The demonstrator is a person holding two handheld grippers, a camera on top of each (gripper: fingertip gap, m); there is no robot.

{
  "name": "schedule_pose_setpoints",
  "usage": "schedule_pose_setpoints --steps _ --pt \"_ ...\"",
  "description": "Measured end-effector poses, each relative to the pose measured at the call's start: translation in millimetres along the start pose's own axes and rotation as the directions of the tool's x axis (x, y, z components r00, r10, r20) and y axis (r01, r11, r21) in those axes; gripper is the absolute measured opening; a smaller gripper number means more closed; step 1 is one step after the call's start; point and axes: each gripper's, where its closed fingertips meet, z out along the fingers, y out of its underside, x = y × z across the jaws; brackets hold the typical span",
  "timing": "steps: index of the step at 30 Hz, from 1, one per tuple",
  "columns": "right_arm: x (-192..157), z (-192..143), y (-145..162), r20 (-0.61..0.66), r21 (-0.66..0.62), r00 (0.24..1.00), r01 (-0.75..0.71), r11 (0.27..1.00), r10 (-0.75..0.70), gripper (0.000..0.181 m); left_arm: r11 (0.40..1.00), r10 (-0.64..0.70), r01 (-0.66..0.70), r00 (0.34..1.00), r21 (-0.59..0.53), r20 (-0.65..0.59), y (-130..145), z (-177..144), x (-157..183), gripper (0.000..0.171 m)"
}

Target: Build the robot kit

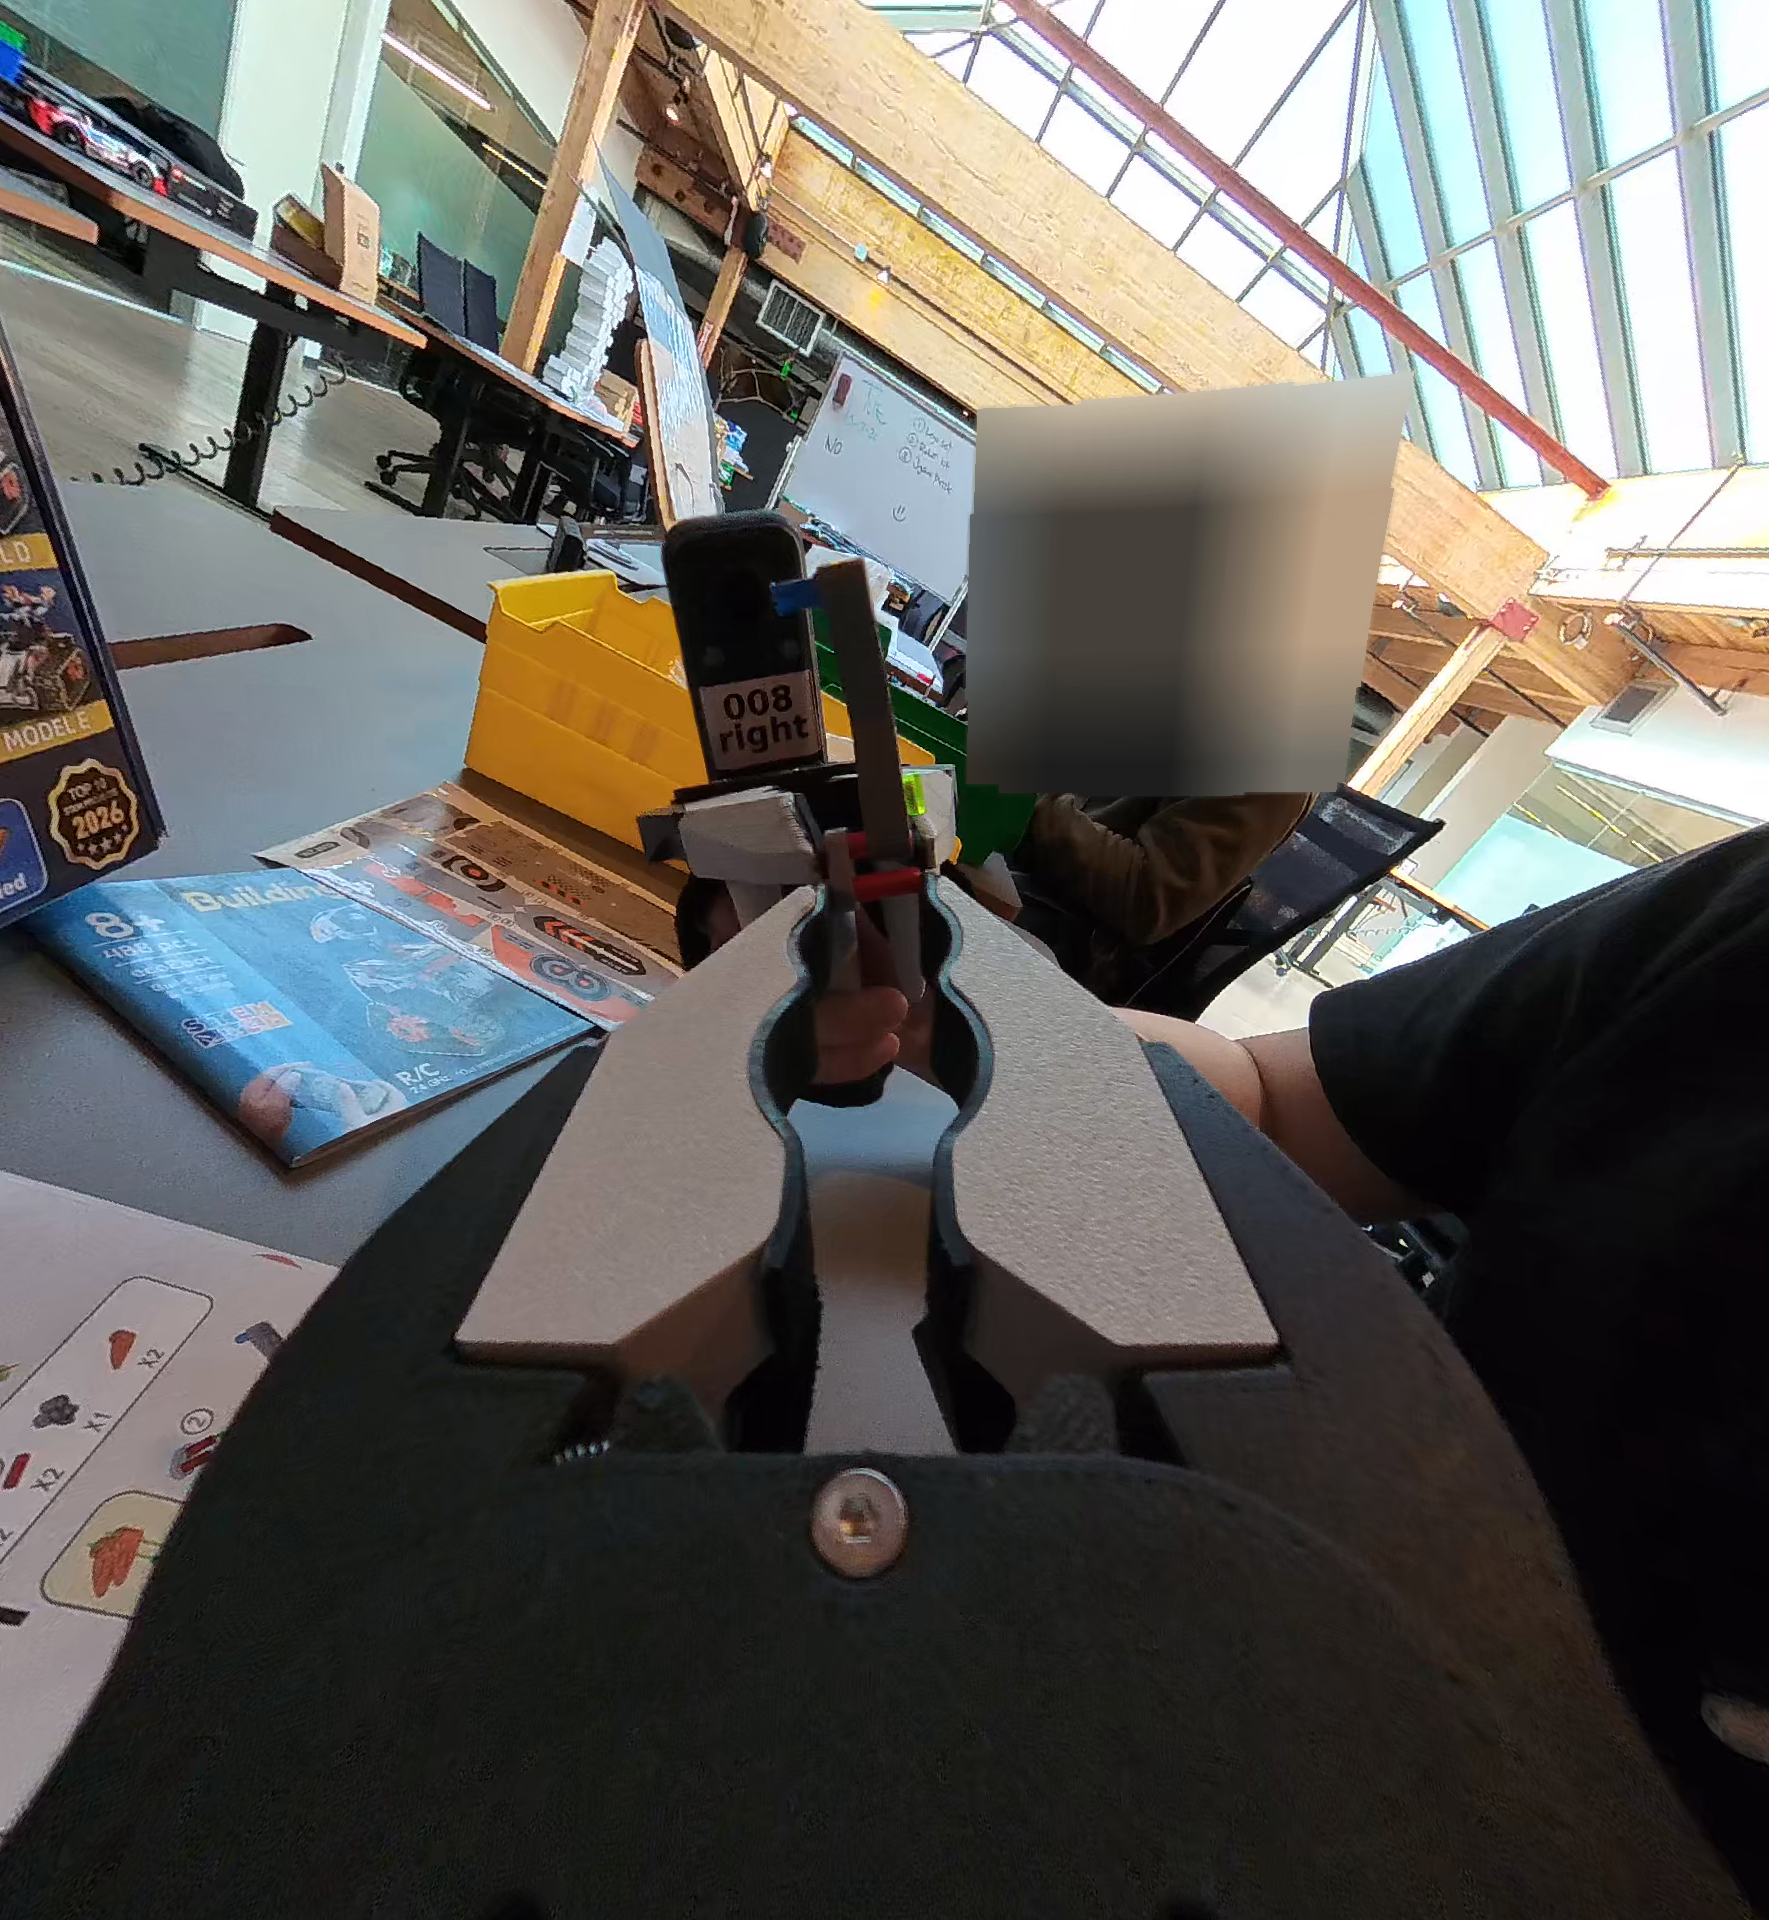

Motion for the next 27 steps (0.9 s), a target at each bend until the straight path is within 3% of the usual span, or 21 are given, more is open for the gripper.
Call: schedule_pose_setpoints --steps 27 --pt "-2.2 1.0 -0.5 0.015 0.028 0.999 0.035 0.999 -0.035 0.015 1.0 -0.007 0.008 1.0 0.008 -0.025 -0.8 0.4 3.8 0.012"
